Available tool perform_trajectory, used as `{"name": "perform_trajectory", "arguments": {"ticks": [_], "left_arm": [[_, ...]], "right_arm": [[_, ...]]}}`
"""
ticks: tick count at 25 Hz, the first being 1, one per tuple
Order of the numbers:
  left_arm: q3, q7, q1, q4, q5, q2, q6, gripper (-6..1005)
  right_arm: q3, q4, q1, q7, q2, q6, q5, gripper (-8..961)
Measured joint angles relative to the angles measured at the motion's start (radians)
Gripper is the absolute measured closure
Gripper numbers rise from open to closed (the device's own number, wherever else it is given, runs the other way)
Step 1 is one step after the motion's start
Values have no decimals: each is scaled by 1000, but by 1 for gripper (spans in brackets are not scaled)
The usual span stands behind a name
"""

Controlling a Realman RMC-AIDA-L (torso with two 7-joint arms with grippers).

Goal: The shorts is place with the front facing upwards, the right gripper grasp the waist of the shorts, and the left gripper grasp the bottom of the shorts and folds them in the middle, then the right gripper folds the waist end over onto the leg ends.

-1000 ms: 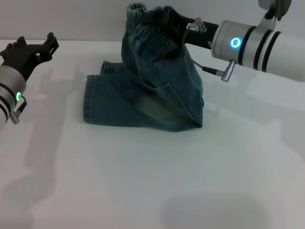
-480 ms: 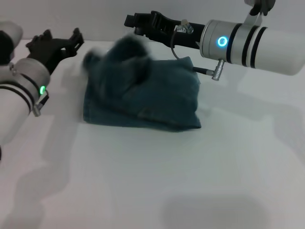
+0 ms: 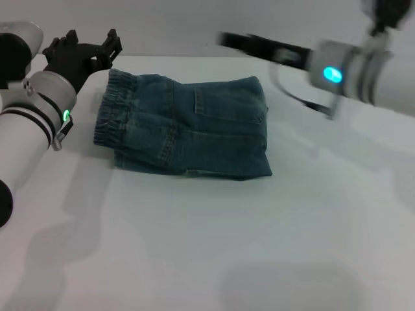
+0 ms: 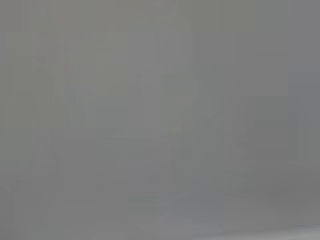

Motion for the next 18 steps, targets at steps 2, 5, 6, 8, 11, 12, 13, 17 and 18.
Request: {"name": "perform_trajectory", "arguments": {"ticks": [2, 5, 6, 8, 11, 12, 13, 17, 18], "left_arm": [[4, 1, -2, 7, 0, -2, 12, 237], [36, -8, -10, 28, 0, -4, 67, 237], [37, -10, -10, 29, 0, -4, 71, 237], [41, -25, -13, 34, 0, -4, 77, 237], [44, -57, -29, 59, 0, -4, 78, 237], [49, -71, -36, 71, 0, -4, 81, 237], [53, -82, -41, 79, 0, -4, 84, 237], [83, -113, -58, 114, 0, -2, 122, 237], [94, -120, -62, 122, 0, -3, 139, 237]], "right_arm": [[9, 87, -101, -108, 10, -161, 3, 423], [-32, 262, -237, -261, 19, -509, 13, 423], [-67, 311, -266, -285, 17, -646, 5, 423], [-127, 376, -293, -291, 12, -881, -49, 424], [-243, 428, -306, -254, 11, -1232, -219, 424], [-306, 416, -300, -222, 11, -1352, -286, 424], [-364, 394, -290, -190, 10, -1436, -339, 424], [-668, 173, -239, 91, 11, -1699, -625, 427], [-742, 113, -229, 199, 11, -1731, -699, 427]]}}
